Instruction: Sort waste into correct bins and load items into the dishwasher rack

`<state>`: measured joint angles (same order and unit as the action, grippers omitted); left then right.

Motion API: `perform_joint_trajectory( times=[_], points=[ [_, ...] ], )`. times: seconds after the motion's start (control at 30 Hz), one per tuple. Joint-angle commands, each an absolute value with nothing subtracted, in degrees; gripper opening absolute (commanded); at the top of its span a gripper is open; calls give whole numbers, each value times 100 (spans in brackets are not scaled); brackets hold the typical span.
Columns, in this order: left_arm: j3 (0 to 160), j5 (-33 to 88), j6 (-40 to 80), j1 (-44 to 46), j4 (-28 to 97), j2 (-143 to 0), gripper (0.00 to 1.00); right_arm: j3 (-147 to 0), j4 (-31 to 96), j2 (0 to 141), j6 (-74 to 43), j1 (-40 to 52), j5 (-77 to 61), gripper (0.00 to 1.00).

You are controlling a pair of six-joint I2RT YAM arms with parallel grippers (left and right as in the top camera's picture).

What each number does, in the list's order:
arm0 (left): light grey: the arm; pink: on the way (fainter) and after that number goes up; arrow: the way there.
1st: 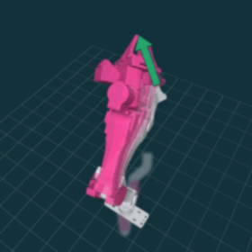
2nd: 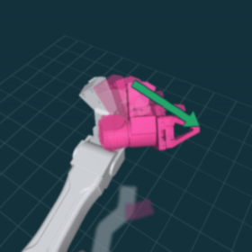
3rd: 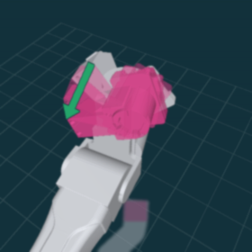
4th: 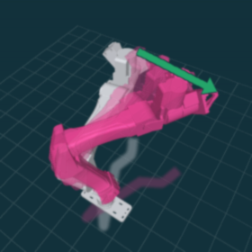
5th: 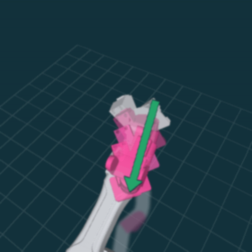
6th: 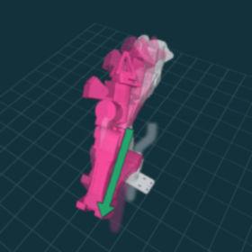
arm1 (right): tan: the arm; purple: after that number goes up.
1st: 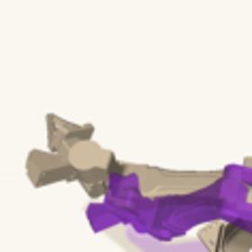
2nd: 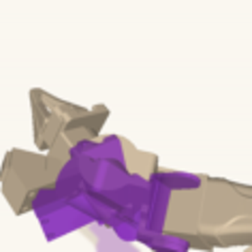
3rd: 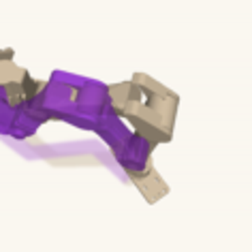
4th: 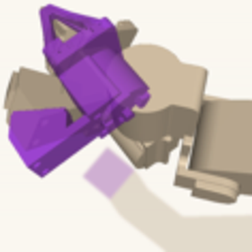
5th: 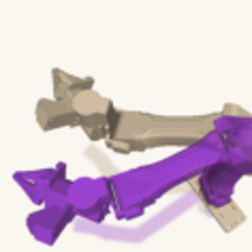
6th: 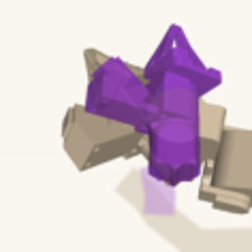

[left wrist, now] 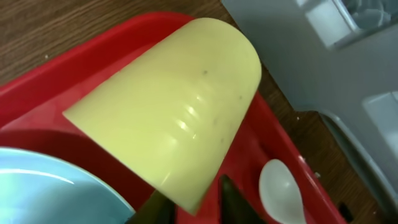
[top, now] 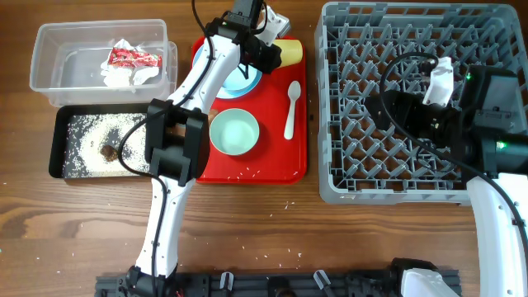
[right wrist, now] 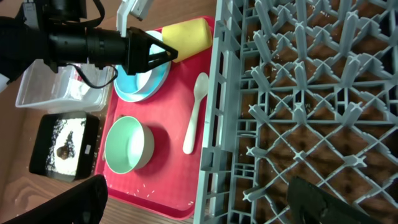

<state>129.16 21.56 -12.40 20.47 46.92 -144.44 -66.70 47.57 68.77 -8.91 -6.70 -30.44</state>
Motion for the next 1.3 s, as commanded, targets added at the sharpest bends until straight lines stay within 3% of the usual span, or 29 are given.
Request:
perform_joint_trajectory(
  times=[0.0, 0.13, 0.23, 0.37, 0.6, 0.8, 0.93, 1.0, 1.1, 1.27],
  points=[
    [13008, 2252, -263, 2047, 4545, -14492, 33, -6755, 4698, 6842, -899, -676, -2956, 94],
    [13008, 2257, 379, 2099, 3815, -14575, 34, -6753, 4700, 6851, -895, -676, -2956, 94],
    [13008, 2252, 655, 2128, 3645, -14750, 14, -6751, 4700, 6851, -895, -676, -2934, 94],
    [13008, 2257, 696, 2121, 3614, -14750, 4, -6751, 4698, 6851, -895, -676, -2934, 94],
    [13010, 2427, 1061, 2128, 3616, -14571, 4, -6751, 4633, 6851, -895, -676, -2936, 94],
    [13010, 3603, 1118, 1817, 5118, -13052, 4, -6751, 4250, 6969, -886, -655, -3498, 96],
    [13010, 6589, 449, 1009, 7017, -12331, 4, -6751, 3249, 7732, -491, -263, -5395, 96],
    [13010, 7393, -40, 751, 7771, -12320, 4, -6751, 2635, 8068, -377, -36, -6152, 96],
    [13010, 7797, -755, 582, 8901, -12322, 4, -6751, 1509, 8357, -565, 242, -6831, 97],
    [13010, 8138, -1037, 937, 9633, -12322, 4, -6751, 539, 8674, -810, 808, -6831, 100]
  ],
)
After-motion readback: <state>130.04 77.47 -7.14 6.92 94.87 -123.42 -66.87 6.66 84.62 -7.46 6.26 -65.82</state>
